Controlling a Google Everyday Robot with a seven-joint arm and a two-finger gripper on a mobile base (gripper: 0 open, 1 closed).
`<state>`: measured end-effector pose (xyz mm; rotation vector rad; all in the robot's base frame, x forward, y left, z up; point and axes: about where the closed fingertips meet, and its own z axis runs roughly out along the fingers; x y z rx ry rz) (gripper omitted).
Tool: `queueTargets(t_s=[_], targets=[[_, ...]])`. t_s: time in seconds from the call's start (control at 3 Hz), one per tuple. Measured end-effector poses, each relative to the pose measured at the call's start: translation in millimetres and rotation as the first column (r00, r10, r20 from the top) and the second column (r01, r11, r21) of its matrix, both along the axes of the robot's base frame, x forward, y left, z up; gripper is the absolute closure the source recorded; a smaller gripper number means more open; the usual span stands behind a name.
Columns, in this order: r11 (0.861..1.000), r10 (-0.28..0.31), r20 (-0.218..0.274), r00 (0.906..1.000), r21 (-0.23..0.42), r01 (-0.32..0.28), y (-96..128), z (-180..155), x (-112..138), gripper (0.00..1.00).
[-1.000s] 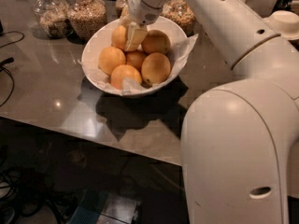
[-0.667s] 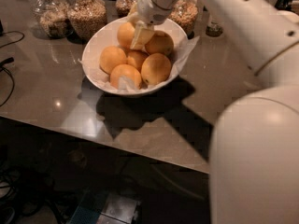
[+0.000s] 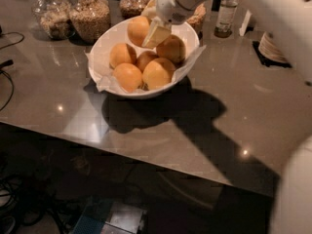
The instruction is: Pick orange from white bowl
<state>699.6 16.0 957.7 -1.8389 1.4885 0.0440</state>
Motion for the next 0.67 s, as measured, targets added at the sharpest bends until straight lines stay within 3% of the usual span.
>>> queueTargets(t_s=[0.33, 0.67], targets=[[0.979, -0.039, 0.051, 0.9979, 0.204, 0.028, 5.7, 61.3, -69.2, 1.0], [0.936, -0.049, 0.116, 0.9921, 0.351, 0.006, 17.3, 94.0, -123.6, 1.0]])
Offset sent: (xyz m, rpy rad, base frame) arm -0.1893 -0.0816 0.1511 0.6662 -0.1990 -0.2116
